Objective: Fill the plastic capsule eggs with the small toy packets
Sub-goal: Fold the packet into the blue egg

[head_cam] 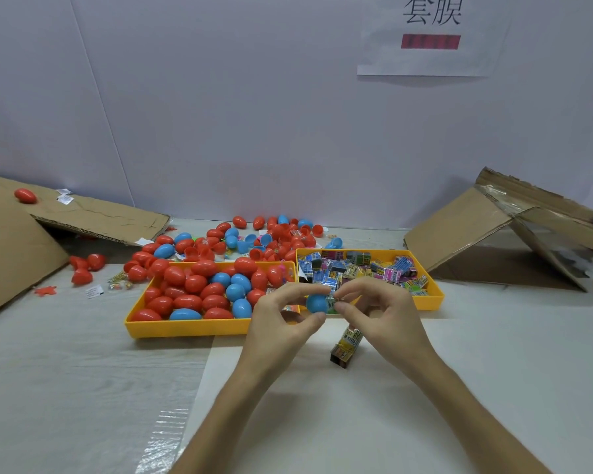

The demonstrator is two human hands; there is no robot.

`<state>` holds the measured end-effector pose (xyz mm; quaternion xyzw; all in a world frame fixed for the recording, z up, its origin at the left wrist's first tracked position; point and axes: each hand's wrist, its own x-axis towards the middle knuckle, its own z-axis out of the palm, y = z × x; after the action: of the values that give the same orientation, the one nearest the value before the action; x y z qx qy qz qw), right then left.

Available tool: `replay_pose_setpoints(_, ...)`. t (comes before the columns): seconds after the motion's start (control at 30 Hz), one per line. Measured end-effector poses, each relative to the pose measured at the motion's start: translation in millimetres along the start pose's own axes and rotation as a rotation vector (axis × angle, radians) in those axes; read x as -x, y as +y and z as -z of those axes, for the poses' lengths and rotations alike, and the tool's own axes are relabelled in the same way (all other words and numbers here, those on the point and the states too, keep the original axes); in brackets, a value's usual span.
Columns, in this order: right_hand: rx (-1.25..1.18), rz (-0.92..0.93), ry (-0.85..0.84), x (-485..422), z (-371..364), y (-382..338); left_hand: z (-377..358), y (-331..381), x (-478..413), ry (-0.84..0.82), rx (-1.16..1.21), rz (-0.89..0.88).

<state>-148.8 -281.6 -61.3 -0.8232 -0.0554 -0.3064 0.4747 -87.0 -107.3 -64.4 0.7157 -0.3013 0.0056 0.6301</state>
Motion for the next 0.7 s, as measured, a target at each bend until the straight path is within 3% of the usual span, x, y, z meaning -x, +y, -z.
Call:
replay_pose_setpoints(0.37,0.022,0.025,0.093,-0.3,-1.2,2.0,-2.8,4.7,1.4,-0.006,0.044,0.032)
replay_pose_setpoints(0.6,-0.131,0.031,0.157,2.1,-8.2,-3.9,-1.1,3.8,-0.6,0.018,0.282,0.162)
replay_pose_setpoints(0.7,-0.088,0.091,0.195,5.4,-11.6,-5.7,0.3,2.3,-1.1,0.072,0.413,0.219)
